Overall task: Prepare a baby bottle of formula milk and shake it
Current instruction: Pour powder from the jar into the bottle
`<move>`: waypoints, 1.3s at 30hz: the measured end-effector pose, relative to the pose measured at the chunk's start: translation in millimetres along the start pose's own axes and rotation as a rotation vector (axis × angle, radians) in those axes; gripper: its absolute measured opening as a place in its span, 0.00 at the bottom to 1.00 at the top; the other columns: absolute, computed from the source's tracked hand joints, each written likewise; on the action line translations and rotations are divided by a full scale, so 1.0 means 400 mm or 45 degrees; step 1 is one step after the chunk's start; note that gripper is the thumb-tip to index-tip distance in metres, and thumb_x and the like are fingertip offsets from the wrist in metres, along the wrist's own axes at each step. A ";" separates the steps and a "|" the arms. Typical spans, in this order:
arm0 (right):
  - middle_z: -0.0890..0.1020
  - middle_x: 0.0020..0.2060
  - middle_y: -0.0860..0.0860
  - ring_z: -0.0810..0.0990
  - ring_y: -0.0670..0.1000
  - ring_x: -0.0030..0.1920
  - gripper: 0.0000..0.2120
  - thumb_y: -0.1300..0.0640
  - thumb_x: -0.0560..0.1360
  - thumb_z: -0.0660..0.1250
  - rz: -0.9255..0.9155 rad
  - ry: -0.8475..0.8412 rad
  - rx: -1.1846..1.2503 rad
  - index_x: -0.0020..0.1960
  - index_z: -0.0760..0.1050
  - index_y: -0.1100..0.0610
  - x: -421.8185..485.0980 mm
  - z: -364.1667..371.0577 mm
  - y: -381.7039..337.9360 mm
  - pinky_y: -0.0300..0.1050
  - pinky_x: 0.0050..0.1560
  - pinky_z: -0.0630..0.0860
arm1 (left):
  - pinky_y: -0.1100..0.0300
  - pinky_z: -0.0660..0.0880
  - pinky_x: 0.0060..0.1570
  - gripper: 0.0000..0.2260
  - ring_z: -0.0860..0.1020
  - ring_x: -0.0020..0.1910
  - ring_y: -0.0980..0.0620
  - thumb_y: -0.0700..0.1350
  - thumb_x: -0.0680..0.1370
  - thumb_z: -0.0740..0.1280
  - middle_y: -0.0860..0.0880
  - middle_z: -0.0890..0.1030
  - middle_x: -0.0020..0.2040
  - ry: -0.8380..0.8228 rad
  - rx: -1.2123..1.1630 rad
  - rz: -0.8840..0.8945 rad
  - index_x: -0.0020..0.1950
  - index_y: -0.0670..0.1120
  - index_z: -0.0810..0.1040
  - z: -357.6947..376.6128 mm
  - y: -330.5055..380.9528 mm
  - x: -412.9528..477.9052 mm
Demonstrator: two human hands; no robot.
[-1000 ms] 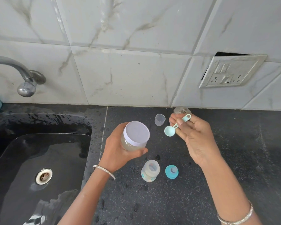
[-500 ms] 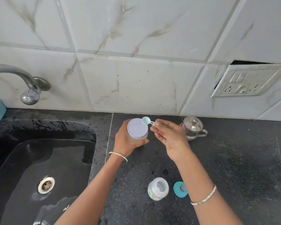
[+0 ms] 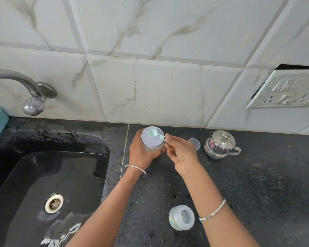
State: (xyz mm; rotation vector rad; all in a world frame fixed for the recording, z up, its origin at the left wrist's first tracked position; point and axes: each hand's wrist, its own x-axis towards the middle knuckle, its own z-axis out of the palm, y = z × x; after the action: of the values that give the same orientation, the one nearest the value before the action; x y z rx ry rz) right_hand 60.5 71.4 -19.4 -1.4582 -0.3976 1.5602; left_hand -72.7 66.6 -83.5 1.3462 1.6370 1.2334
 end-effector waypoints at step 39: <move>0.85 0.32 0.50 0.84 0.45 0.33 0.04 0.56 0.80 0.73 -0.792 0.402 -0.331 0.47 0.83 0.54 -0.217 -0.372 0.020 0.33 0.33 0.79 | 0.68 0.74 0.49 0.21 0.80 0.51 0.58 0.36 0.67 0.62 0.56 0.83 0.56 -0.118 0.008 0.094 0.58 0.50 0.78 -0.081 0.018 -0.381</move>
State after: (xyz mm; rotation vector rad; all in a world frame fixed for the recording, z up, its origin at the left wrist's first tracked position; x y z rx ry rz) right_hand 180.1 -52.6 -8.9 -1.5479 -0.7965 0.7914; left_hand -63.8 -89.0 -75.9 1.4576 1.5403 1.1908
